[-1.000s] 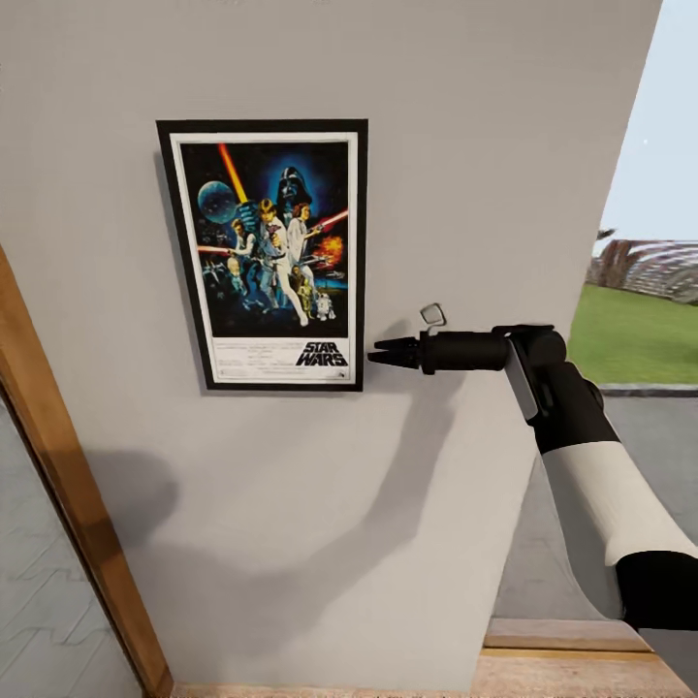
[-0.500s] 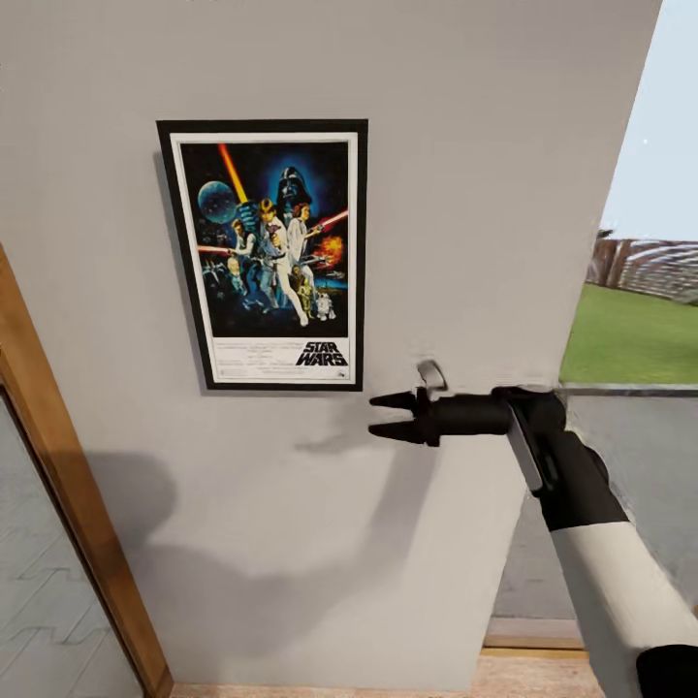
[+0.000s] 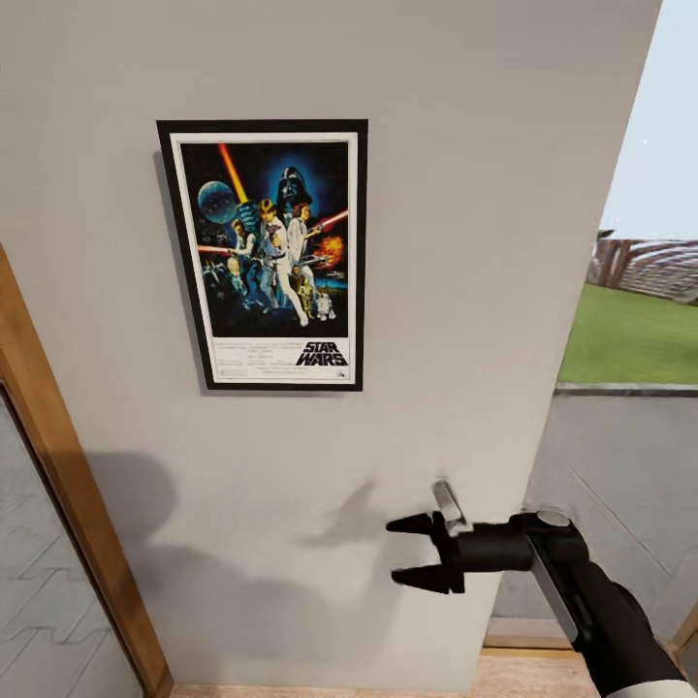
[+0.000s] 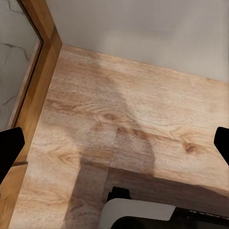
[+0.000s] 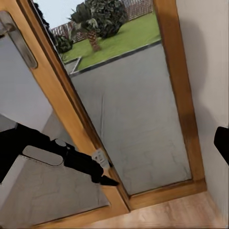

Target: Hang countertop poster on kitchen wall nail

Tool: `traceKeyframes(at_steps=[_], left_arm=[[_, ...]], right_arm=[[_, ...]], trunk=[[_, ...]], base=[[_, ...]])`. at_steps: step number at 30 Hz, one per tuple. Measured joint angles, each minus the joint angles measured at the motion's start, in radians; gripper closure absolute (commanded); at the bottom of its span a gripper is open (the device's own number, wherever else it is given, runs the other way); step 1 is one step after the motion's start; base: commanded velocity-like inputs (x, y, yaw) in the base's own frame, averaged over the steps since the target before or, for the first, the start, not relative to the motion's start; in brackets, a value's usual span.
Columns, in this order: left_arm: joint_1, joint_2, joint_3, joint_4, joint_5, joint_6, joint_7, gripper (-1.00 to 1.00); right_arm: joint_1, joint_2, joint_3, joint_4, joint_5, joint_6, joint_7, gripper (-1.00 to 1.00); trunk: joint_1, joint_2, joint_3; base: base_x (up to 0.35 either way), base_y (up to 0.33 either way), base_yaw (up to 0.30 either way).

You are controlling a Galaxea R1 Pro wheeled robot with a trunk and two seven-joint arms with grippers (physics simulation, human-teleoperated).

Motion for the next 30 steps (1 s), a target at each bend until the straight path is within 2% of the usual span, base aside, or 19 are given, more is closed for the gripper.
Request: traceKeyframes(at_steps=[3, 4, 9, 10, 14, 16, 20, 21, 24, 25, 27, 28, 30], left_arm=[[0.000, 0.000, 0.000, 0.000, 0.000, 0.000, 0.000, -1.00], [0.000, 0.000, 0.000, 0.000, 0.000, 0.000, 0.000, -1.00], [0.000, 0.000, 0.001, 0.001, 0.001, 0.000, 0.000, -1.00], [0.000, 0.000, 0.001, 0.001, 0.001, 0.000, -0.001, -1.00], [0.000, 0.000, 0.001, 0.003, 0.002, 0.001, -0.001, -1.00], [0.000, 0.000, 0.001, 0.004, 0.003, 0.001, -0.001, -1.00], [0.000, -0.001, 0.000, 0.007, 0.003, 0.001, -0.001, -1.00], [0.000, -0.001, -0.001, 0.008, 0.002, 0.002, -0.001, -1.00], [0.000, -0.001, -0.001, 0.009, 0.002, 0.002, 0.000, -1.00], [0.000, -0.001, -0.001, 0.010, 0.002, 0.002, 0.001, -1.00], [0.000, -0.001, -0.001, 0.010, 0.001, 0.002, 0.001, -1.00], [0.000, -0.002, -0.001, 0.011, 0.000, 0.003, 0.004, -1.00], [0.000, -0.002, -0.002, 0.011, 0.000, 0.003, 0.005, -1.00]], right_arm=[[0.050, -0.001, -0.017, 0.005, 0.000, -0.034, -0.001, -1.00], [0.086, -0.001, -0.040, 0.013, 0.001, -0.062, -0.001, -1.00], [0.185, -0.002, -0.107, 0.058, -0.002, -0.127, -0.002, -1.00], [0.221, -0.002, -0.126, 0.082, -0.001, -0.156, -0.001, -1.00], [0.291, -0.003, -0.147, 0.143, 0.002, -0.236, -0.002, -1.00], [0.331, -0.003, -0.154, 0.220, 0.005, -0.307, -0.003, -1.00], [0.359, -0.011, -0.164, 0.379, 0.008, -0.412, -0.009, -1.00], [0.366, -0.026, -0.169, 0.469, 0.008, -0.457, -0.018, -1.00], [0.371, -0.051, -0.173, 0.610, 0.008, -0.515, -0.045, -1.00], [0.374, -0.063, -0.174, 0.681, 0.008, -0.545, -0.077, -1.00], [0.375, -0.070, -0.175, 0.742, 0.007, -0.569, -0.122, -1.00], [0.378, -0.078, -0.171, 0.839, 0.008, -0.607, -0.287, -1.00], [0.377, -0.078, -0.169, 0.885, 0.007, -0.616, -0.376, -1.00]], trunk=[[0.000, 0.000, 0.000], [0.000, 0.000, 0.000], [0.000, 0.000, 0.000], [0.000, 0.000, 0.000], [0.000, 0.000, 0.000], [0.000, 0.000, 0.000], [0.000, 0.000, 0.000], [0.000, 0.000, 0.000], [0.000, 0.000, 0.000], [0.000, 0.000, 0.000], [0.000, 0.000, 0.000], [0.000, 0.000, 0.000], [0.000, 0.000, 0.000]], base=[[0.000, 0.000, 0.000], [0.000, 0.000, 0.000], [0.000, 0.000, 0.000], [0.000, 0.000, 0.000], [0.000, 0.000, 0.000], [0.000, 0.000, 0.000], [0.000, 0.000, 0.000], [0.000, 0.000, 0.000], [0.000, 0.000, 0.000], [0.000, 0.000, 0.000], [0.000, 0.000, 0.000], [0.000, 0.000, 0.000], [0.000, 0.000, 0.000]])
